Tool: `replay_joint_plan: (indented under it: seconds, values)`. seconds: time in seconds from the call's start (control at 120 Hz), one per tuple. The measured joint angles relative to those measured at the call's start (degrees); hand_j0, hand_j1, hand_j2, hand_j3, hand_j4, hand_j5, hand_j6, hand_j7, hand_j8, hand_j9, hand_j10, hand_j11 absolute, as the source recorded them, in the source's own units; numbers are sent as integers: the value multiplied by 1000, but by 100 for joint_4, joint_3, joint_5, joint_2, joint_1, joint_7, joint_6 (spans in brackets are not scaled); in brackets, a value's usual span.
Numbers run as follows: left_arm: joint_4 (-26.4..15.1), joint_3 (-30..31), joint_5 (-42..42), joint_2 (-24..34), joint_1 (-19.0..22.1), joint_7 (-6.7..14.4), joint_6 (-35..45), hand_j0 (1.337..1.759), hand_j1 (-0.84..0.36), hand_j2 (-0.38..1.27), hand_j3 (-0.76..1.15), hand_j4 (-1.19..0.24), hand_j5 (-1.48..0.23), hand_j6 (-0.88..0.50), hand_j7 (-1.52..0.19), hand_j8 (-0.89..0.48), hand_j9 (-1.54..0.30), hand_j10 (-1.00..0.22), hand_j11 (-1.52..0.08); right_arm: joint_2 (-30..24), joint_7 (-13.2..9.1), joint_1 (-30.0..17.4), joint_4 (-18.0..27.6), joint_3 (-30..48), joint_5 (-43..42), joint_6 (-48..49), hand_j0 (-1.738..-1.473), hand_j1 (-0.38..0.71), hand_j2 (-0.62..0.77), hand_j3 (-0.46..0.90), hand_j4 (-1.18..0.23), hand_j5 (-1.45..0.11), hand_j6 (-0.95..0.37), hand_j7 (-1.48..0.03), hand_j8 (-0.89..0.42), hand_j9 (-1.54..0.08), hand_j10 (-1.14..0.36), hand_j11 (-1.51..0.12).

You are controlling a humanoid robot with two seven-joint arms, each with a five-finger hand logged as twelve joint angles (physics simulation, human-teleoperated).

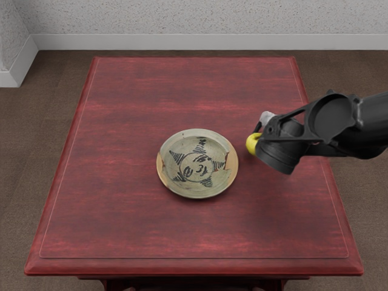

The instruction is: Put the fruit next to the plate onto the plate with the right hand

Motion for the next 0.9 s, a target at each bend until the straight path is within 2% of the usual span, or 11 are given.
replay_joint_plan:
  seconds: [0.408,0.65,0.658,0.767,0.775,0.825,0.833,0.9]
  values:
    - [0,-4,0,0,0,0,0,1658,69,47,0,-234,-304,-234,-304,-234,-304,-234,-304,127,3,1048,631,60,589,5,-1656,261,96,0,-561,-813,-471,-819,-592,-824,-617,-823]
    - [-1,-4,1,0,0,0,0,1658,69,47,0,-234,-304,-234,-304,-234,-304,-234,-304,684,5,1563,702,184,1090,9,-1657,259,112,0,-560,-822,-477,-825,-592,-828,-623,-830]
    - [-1,-4,1,0,0,0,0,1658,69,47,0,-234,-304,-234,-304,-234,-304,-234,-304,701,4,1579,702,189,1106,11,-1656,251,51,0,-559,-824,-476,-825,-591,-830,-622,-832]
    - [-1,0,0,0,0,0,0,1658,69,47,0,-234,-304,-234,-304,-234,-304,-234,-304,838,1,1721,703,283,1273,13,-1657,266,114,0,-550,-829,-479,-827,-597,-833,-623,-835]
    - [-1,-1,0,0,0,0,0,1658,69,47,0,-234,-304,-234,-304,-234,-304,-234,-304,844,-1,1728,703,292,1279,15,-1656,264,54,0,-549,-832,-481,-827,-595,-835,-623,-836]
    - [-1,-3,1,0,0,0,0,1658,69,47,0,-234,-304,-234,-304,-234,-304,-234,-304,870,0,1756,701,353,1315,14,-1657,273,112,0,-537,-835,-465,-828,-587,-839,-622,-840]
    - [0,-1,1,0,0,0,0,1658,69,47,0,-234,-304,-234,-304,-234,-304,-234,-304,873,-1,1759,700,363,1318,15,-1657,274,73,1,-539,-837,-464,-829,-585,-840,-622,-841]
    - [0,-2,0,0,0,0,0,1658,69,47,0,-234,-304,-234,-304,-234,-304,-234,-304,892,0,1790,690,425,1346,14,-1657,284,106,0,-541,-840,-464,-831,-585,-844,-624,-845]
